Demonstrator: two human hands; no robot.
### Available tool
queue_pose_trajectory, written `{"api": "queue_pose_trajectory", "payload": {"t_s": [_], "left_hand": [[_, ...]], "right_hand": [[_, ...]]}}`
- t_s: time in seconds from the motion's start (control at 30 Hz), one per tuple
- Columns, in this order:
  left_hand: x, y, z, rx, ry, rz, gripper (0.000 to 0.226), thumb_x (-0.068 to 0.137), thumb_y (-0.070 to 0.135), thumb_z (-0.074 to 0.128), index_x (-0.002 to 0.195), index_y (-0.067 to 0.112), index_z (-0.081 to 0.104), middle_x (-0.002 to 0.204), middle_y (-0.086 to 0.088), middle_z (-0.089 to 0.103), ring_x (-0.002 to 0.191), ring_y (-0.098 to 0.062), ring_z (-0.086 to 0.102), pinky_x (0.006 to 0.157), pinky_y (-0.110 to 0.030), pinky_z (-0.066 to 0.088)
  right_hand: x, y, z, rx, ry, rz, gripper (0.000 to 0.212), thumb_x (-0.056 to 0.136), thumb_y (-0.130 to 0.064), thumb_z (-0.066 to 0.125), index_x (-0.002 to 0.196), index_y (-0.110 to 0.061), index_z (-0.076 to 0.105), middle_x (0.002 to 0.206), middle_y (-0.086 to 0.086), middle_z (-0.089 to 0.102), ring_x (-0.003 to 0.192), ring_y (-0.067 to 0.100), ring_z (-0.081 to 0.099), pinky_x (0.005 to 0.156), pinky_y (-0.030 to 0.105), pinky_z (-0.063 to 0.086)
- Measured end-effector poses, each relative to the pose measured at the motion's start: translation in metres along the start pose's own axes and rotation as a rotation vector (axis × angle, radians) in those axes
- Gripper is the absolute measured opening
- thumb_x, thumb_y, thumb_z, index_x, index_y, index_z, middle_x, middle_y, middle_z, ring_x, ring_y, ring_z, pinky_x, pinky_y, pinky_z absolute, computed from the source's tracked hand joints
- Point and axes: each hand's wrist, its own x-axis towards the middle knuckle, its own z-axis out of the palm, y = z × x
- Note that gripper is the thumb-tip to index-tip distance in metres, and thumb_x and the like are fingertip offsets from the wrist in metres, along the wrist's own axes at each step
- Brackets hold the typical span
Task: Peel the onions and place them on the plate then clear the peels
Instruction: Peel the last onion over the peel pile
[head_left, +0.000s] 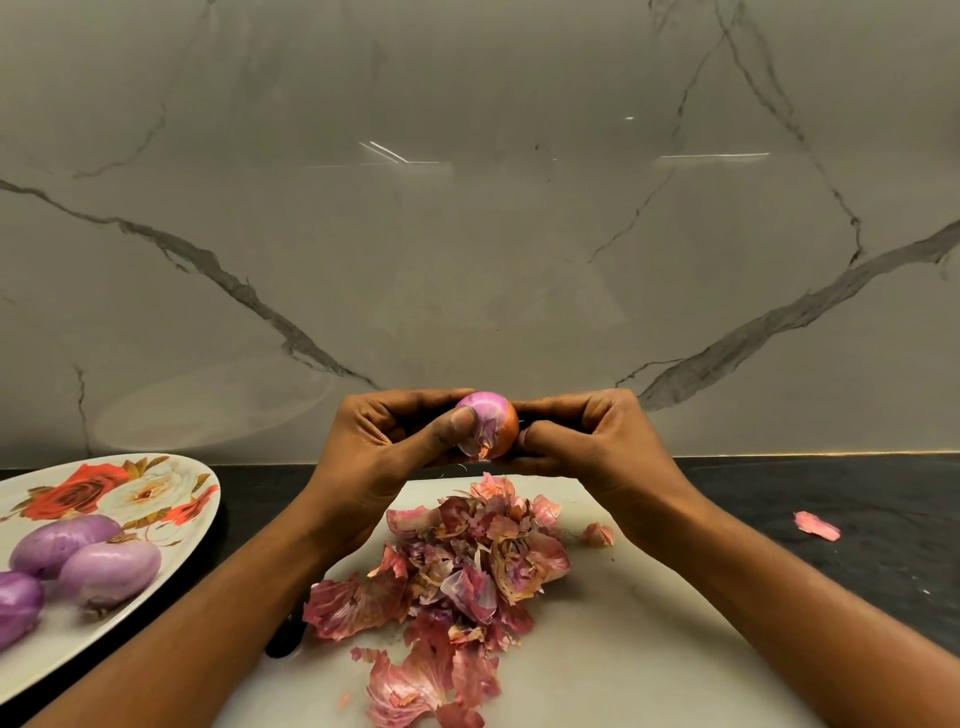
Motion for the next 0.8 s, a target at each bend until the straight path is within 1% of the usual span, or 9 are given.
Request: {"api": "queue_pose_trajectory", "payload": {"t_s": [0.1, 0.17, 0.27, 0.47, 0.53, 0.63, 0.7, 0.73, 0.8], "left_hand": [[0.0001, -0.0014, -0.0011, 0.02, -0.001, 0.002, 0.037, 0.083, 0.018, 0.075, 0.118, 0.007, 0.076, 0.11, -0.01, 0.081, 0.103, -0.029, 0.078, 0.084, -0.034, 0.065], [0.0002, -0.0019, -0.0016, 0.024, -0.007, 0.003, 0.037, 0.082, 0.017, 0.075, 0.118, 0.006, 0.075, 0.111, -0.01, 0.081, 0.103, -0.029, 0.078, 0.084, -0.035, 0.065], [0.0006, -0.0035, -0.002, 0.031, -0.017, 0.016, 0.038, 0.081, 0.016, 0.077, 0.118, 0.006, 0.075, 0.112, -0.011, 0.08, 0.104, -0.03, 0.078, 0.084, -0.037, 0.065], [0.0002, -0.0048, -0.0021, 0.036, -0.029, 0.013, 0.039, 0.08, 0.015, 0.078, 0.119, 0.006, 0.076, 0.112, -0.011, 0.08, 0.105, -0.031, 0.078, 0.084, -0.038, 0.066], [0.0003, -0.0057, -0.0029, 0.047, -0.032, 0.012, 0.041, 0.079, 0.019, 0.08, 0.118, 0.008, 0.076, 0.114, -0.01, 0.08, 0.108, -0.031, 0.077, 0.086, -0.04, 0.066], [0.0002, -0.0058, -0.0043, 0.04, -0.035, -0.003, 0.048, 0.075, 0.033, 0.087, 0.117, 0.012, 0.079, 0.115, -0.01, 0.08, 0.111, -0.032, 0.075, 0.088, -0.041, 0.065], [0.0, -0.0067, -0.0056, 0.084, -0.035, 0.013, 0.052, 0.075, 0.04, 0.091, 0.118, 0.014, 0.08, 0.117, -0.009, 0.079, 0.113, -0.032, 0.074, 0.093, -0.048, 0.062], [-0.0002, -0.0071, -0.0058, 0.121, -0.034, 0.03, 0.051, 0.076, 0.038, 0.091, 0.119, 0.014, 0.08, 0.117, -0.007, 0.08, 0.114, -0.031, 0.074, 0.095, -0.05, 0.061], [-0.0005, -0.0072, -0.0038, 0.207, -0.037, 0.074, 0.047, 0.077, 0.032, 0.092, 0.118, 0.014, 0.079, 0.114, -0.004, 0.08, 0.113, -0.027, 0.074, 0.094, -0.049, 0.063]], "right_hand": [[-0.0003, -0.0028, 0.0008, 0.027, -0.041, 0.034, 0.025, 0.097, -0.007, 0.071, 0.121, -0.005, 0.076, 0.102, 0.014, 0.081, 0.095, 0.03, 0.08, 0.085, 0.033, 0.065], [-0.0003, -0.0032, 0.0011, 0.031, -0.053, 0.039, 0.027, 0.095, -0.011, 0.074, 0.121, -0.005, 0.076, 0.102, 0.013, 0.082, 0.095, 0.029, 0.08, 0.084, 0.032, 0.065], [-0.0005, -0.0037, -0.0002, 0.025, -0.052, 0.031, 0.027, 0.094, -0.01, 0.075, 0.12, -0.006, 0.077, 0.102, 0.011, 0.082, 0.094, 0.028, 0.08, 0.083, 0.03, 0.065], [-0.0017, -0.0032, 0.0005, -0.01, -0.045, 0.017, 0.027, 0.091, -0.009, 0.077, 0.118, -0.009, 0.078, 0.102, 0.009, 0.082, 0.094, 0.027, 0.08, 0.085, 0.035, 0.066], [-0.002, -0.0043, 0.0011, -0.017, -0.049, 0.011, 0.028, 0.09, -0.009, 0.078, 0.117, -0.01, 0.079, 0.102, 0.008, 0.082, 0.094, 0.026, 0.08, 0.085, 0.035, 0.065], [-0.0019, -0.0045, 0.001, -0.037, -0.062, -0.006, 0.026, 0.09, -0.007, 0.078, 0.116, -0.013, 0.079, 0.101, 0.007, 0.082, 0.094, 0.025, 0.08, 0.085, 0.035, 0.065], [-0.0026, -0.005, 0.0018, -0.052, -0.068, -0.019, 0.026, 0.091, -0.006, 0.077, 0.115, -0.015, 0.079, 0.1, 0.006, 0.083, 0.094, 0.024, 0.08, 0.085, 0.035, 0.065], [-0.003, -0.0049, 0.0031, -0.066, -0.066, -0.028, 0.025, 0.091, -0.008, 0.078, 0.114, -0.017, 0.08, 0.1, 0.005, 0.083, 0.094, 0.023, 0.08, 0.085, 0.035, 0.066], [-0.0036, -0.0052, 0.006, -0.108, -0.055, -0.05, 0.021, 0.091, -0.013, 0.079, 0.109, -0.024, 0.081, 0.097, 0.001, 0.083, 0.093, 0.02, 0.08, 0.084, 0.033, 0.066]]}}
